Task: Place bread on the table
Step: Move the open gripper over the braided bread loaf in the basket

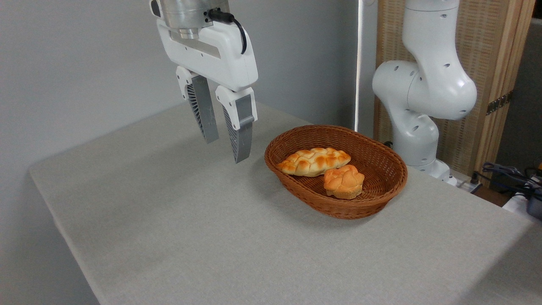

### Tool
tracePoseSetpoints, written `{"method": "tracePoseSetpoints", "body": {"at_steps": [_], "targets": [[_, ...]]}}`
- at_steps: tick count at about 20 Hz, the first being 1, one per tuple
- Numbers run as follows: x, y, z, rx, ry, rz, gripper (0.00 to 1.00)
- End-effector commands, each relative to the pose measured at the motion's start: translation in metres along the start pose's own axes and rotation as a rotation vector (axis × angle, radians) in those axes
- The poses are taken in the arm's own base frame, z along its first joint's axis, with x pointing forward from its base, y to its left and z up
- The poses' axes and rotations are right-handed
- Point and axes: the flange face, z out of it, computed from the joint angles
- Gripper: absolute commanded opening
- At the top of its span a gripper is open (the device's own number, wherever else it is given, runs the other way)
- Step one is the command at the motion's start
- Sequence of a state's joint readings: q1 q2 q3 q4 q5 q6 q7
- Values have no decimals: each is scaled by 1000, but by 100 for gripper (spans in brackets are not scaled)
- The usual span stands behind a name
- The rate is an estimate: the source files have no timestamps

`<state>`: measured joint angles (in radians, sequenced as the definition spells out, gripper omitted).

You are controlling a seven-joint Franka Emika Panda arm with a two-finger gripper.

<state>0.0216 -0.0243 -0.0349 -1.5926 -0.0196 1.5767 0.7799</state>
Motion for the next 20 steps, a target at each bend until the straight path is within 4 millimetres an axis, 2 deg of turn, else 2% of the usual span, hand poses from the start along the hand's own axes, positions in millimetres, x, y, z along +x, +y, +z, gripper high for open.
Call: {"method": "tracePoseSetpoints", "body": {"at_steps": [1, 9, 12, 16, 20], "targets": [[-4, 0, -5, -23, 3, 4, 100], [-4, 0, -7, -20, 6, 4, 100], [-10, 8, -4, -25, 0, 5, 100], [-33, 41, 12, -33, -10, 17, 100], [-60, 87, 36, -78, -26, 49, 100]]}}
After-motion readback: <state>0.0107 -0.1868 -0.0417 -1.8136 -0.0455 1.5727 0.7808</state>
